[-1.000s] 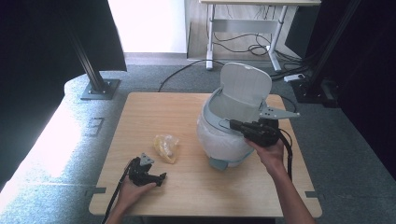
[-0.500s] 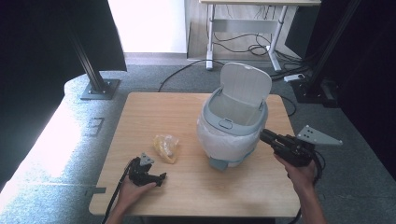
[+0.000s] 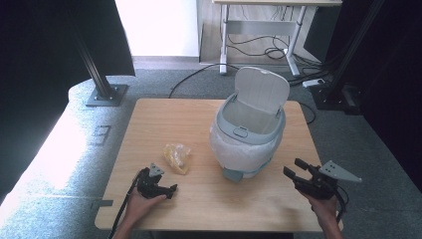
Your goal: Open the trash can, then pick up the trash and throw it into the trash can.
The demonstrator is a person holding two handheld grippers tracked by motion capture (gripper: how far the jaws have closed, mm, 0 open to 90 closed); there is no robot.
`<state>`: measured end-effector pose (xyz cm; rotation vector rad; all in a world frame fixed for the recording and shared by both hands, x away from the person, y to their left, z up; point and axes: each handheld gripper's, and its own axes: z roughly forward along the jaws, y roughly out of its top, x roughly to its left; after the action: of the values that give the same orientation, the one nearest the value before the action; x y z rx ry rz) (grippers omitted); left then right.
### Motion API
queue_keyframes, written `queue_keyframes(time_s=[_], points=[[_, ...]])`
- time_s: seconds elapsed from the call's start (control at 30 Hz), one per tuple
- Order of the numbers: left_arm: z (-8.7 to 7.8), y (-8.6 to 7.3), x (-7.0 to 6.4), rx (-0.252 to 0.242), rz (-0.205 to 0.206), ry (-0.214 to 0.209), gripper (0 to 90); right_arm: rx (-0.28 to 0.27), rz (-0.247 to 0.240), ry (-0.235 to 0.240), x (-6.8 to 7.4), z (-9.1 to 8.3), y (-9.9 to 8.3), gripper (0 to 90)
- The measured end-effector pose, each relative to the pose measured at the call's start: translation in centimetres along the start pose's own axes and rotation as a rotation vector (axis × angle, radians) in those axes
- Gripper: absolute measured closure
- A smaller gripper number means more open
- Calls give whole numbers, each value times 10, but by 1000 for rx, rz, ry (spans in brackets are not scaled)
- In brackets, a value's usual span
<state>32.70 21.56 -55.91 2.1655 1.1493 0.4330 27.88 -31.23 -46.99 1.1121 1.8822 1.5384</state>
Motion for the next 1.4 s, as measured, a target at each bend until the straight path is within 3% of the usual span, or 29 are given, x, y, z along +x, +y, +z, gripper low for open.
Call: queue_keyframes(time_s=[0.07, 0.1, 0.3, 0.5, 0.77, 0.9, 1.17, 1.4], points=[[0, 0, 0, 0, 0, 0, 28, 11, 9, -2, -1, 1, -7, 382], [0, 0, 0, 0, 0, 0, 28, 45, 29, -3, -4, 4, -19, 382], [-1, 0, 0, -4, 2, -2, 41, 113, 35, -12, -5, 15, -40, 382], [-2, -1, -1, -14, -4, 4, 75, 127, 23, -11, -3, 14, -43, 383], [-5, -2, -1, -28, -1, 25, 110, 142, 30, -24, -10, 14, -49, 382], [-13, 0, 0, -64, -20, 22, 123, 149, 36, -31, -11, 14, -51, 382], [-18, 9, 0, -78, -29, -3, 132, 172, 15, -46, -10, 16, -53, 382], [-23, 15, 2, -104, -33, 3, 119, 183, 16, -46, -10, 17, -54, 382]])
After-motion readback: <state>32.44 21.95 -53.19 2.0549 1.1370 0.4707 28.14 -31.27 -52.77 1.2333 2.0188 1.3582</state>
